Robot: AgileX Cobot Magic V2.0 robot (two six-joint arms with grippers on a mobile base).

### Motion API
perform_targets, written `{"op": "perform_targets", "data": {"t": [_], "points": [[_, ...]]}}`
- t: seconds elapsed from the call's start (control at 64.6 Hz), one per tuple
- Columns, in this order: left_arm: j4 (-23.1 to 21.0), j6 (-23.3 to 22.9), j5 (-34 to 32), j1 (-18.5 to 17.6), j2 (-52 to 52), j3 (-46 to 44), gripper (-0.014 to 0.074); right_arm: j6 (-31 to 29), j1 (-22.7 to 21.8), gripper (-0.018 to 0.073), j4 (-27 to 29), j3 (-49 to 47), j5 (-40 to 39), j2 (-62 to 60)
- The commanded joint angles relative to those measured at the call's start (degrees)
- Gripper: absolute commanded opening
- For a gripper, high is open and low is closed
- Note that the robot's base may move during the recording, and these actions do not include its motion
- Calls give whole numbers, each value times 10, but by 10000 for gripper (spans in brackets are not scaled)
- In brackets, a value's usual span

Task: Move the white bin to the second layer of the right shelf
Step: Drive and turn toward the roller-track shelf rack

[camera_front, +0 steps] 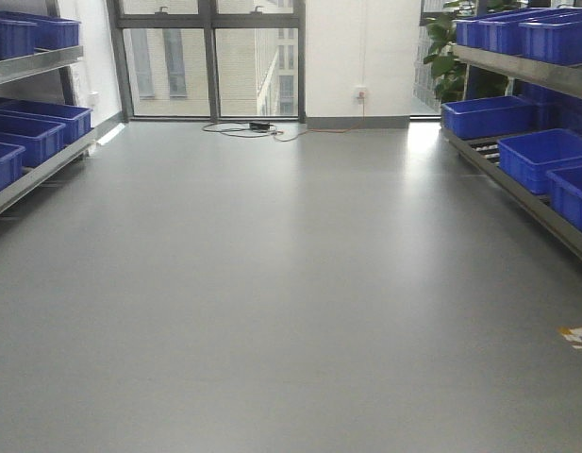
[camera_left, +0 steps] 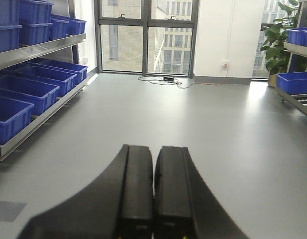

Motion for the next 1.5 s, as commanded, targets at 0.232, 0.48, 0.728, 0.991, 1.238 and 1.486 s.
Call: {"op": "perform_targets", "data": {"t": [0.232, 0.48, 0.728, 0.991, 1.238, 1.486], "points": [[-3, -3, -48, 1, -8, 16, 85, -3, -2, 78, 3, -16, -44, 1], [-3, -3, -48, 1, -8, 16, 85, -3, -2, 78, 3, -16, -44, 1], [-3, -3, -48, 1, -8, 16, 85, -3, -2, 78, 3, -16, -44, 1], [-3, -3, -48, 1, -8, 16, 85, -3, -2, 78, 3, -16, -44, 1], [-3, -3, -48, 1, -8, 16, 85, -3, -2, 78, 3, -16, -44, 1], [-3, -3, -48, 1, -8, 16, 85, -3, -2, 78, 3, -16, -44, 1]]}}
